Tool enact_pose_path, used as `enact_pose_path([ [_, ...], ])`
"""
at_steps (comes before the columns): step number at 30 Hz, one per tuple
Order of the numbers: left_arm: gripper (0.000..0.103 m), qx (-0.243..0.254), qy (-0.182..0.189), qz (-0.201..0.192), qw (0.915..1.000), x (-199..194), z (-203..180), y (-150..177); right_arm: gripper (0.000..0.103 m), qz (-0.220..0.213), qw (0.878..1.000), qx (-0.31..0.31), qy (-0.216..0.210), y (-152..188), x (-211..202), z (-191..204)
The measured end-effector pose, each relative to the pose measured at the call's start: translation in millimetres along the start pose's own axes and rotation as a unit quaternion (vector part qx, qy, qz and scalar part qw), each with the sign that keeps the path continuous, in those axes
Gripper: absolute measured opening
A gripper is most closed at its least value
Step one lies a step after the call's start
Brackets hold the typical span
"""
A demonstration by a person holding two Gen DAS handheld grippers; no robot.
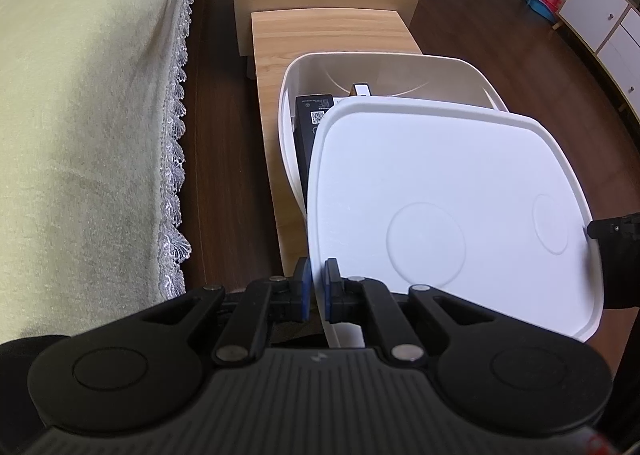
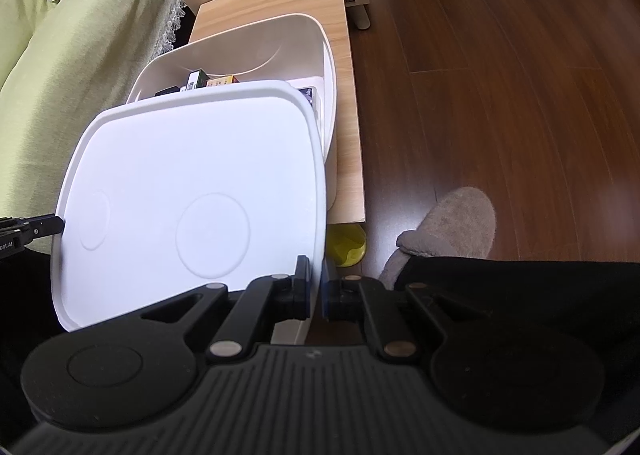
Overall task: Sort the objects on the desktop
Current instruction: 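Hold the white lid with both tools above the basin rim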
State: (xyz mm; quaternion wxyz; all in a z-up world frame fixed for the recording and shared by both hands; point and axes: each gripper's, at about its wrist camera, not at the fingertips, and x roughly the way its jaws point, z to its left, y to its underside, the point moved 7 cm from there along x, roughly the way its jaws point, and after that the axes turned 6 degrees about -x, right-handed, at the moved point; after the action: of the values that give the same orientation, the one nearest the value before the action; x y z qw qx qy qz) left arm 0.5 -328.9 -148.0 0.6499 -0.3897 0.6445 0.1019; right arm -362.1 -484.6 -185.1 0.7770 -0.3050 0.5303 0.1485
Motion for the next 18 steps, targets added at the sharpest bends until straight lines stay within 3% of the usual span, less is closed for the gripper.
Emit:
enact_pose_path([
  [18, 0.004, 0.003, -0.002, 0.003, 1.0000, 11.4, 2.7, -4.4, 0.006, 0.003, 1.000, -0.004, 0.006, -7.5, 5.2, 1.4],
])
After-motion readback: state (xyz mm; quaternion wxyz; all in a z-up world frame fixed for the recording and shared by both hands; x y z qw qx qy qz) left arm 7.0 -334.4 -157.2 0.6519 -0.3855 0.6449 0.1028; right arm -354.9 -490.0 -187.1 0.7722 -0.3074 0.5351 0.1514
